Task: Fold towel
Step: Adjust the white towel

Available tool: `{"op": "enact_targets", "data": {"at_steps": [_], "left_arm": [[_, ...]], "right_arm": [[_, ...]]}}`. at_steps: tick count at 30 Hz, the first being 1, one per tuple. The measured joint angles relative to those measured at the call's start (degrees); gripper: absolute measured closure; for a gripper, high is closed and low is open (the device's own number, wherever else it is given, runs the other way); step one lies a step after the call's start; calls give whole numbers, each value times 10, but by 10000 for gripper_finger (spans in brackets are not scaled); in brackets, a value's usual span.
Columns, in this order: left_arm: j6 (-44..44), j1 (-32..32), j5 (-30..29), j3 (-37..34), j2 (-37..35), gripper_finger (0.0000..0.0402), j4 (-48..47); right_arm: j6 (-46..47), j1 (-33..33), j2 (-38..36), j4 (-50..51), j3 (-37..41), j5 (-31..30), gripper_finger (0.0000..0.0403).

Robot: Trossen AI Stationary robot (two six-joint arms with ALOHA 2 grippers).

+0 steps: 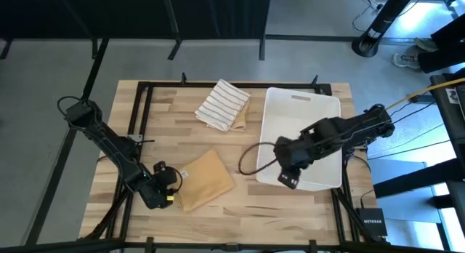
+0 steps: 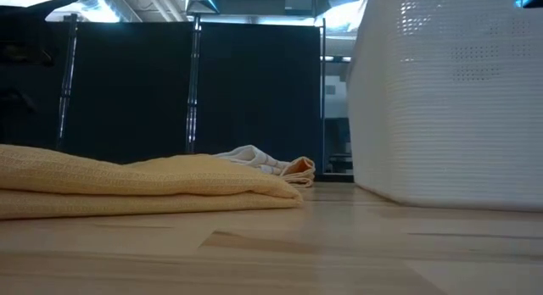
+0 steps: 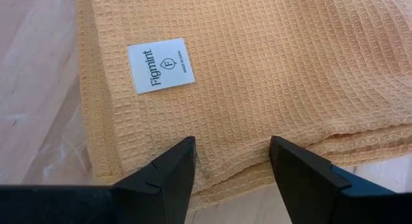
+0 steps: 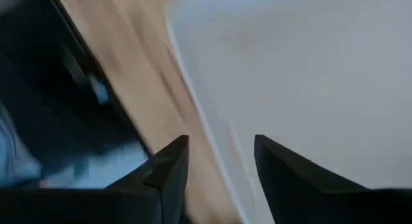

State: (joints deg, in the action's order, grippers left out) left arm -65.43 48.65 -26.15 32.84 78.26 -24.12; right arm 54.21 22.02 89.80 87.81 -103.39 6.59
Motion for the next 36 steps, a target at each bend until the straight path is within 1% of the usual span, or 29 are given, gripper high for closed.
{"op": "enact_targets", "data": {"at_steps": [2,4,6,9,10,12,15,18,20,23,25,27,29,32,33,34,35,36], "left_arm": [[0,0,0,0,0,210,0],[4,0,0,0,0,210,1],[13,0,-1,0,0,210,2],[36,0,-3,2,-1,210,6],[46,0,-3,7,-3,210,0],[66,0,-2,26,-16,210,-18],[116,-1,-2,64,-44,210,-51],[214,-17,-22,100,-73,210,-49],[288,-37,-56,115,-84,210,-37],[429,-85,-96,123,-86,210,-8],[502,-132,-118,123,-86,210,8],[569,-191,-120,123,-86,208,19],[617,-253,-115,123,-82,199,31],[696,-349,-77,123,-66,178,62],[725,-378,-65,123,-56,171,81],[757,-402,-56,123,-45,165,98],[788,-425,-52,123,-31,159,115],[821,-445,-50,123,-16,154,138]], "right_arm": [[-8,0,0,-47,-14,-70,224],[-38,0,0,-101,-21,-143,225],[-98,0,0,-158,-22,-214,225],[-192,0,0,-251,0,-316,226],[-218,0,1,-272,7,-333,226],[-256,0,1,-309,23,-342,226],[-279,3,1,-323,48,-351,226],[-280,26,1,-334,85,-383,226],[-280,49,1,-361,115,-408,226],[-276,98,1,-405,149,-445,226],[-283,136,1,-462,172,-512,226],[-307,174,1,-504,198,-600,226],[-330,201,1,-547,226,-692,226],[-339,222,1,-551,258,-839,226],[-335,223,1,-551,266,-880,226],[-332,223,1,-551,274,-913,226],[-327,222,1,-550,279,-931,226],[-323,221,1,-549,284,-934,226]]}}
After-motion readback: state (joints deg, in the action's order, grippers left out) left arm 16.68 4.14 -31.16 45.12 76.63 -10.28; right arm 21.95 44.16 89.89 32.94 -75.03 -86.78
